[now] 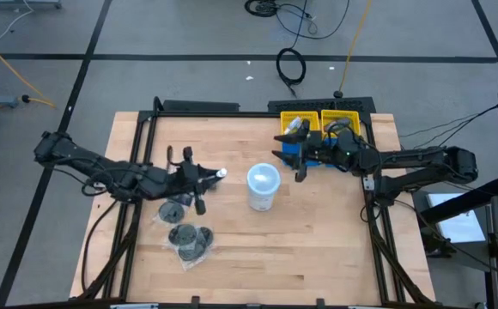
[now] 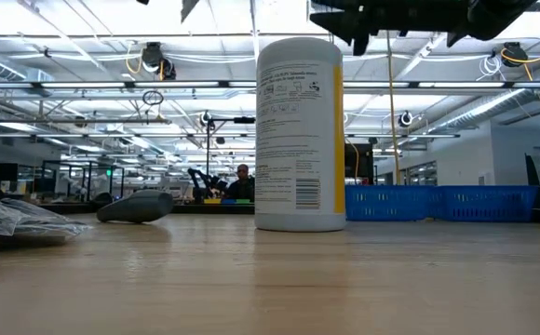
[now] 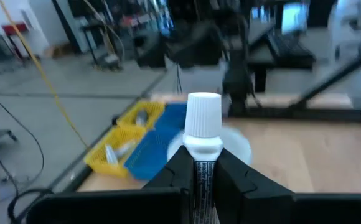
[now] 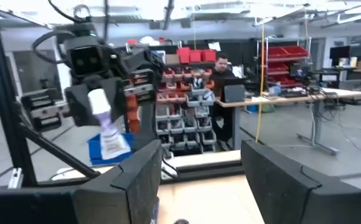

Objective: Pick & Place Travel size toiletries
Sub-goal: Put the white toothpaste into the left yellow bin, then put the black deodorant into the right yellow bin

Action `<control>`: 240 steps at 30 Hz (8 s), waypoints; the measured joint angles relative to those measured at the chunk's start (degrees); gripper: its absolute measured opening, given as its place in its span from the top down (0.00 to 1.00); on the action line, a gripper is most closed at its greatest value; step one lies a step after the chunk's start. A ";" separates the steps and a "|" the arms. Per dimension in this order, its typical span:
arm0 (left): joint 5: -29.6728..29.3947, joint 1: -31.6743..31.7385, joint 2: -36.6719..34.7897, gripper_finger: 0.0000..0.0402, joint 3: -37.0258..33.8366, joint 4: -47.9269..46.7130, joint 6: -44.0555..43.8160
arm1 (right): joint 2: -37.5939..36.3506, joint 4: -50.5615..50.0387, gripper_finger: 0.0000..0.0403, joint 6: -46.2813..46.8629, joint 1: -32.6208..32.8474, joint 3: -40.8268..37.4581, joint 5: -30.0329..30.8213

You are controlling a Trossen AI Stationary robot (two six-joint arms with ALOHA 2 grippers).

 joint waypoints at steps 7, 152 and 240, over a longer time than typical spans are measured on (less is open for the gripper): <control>5.66 4.09 4.26 0.92 0.05 11.11 5.42 | 0.09 2.70 0.47 -0.43 1.97 0.00 0.07; 9.01 10.63 14.89 0.43 5.12 -40.02 -34.66 | 18.82 -16.01 0.82 -10.90 -33.92 0.00 13.73; 33.05 26.50 36.05 0.43 4.81 -46.96 10.90 | 9.14 -17.70 0.54 -12.08 -24.76 0.00 4.64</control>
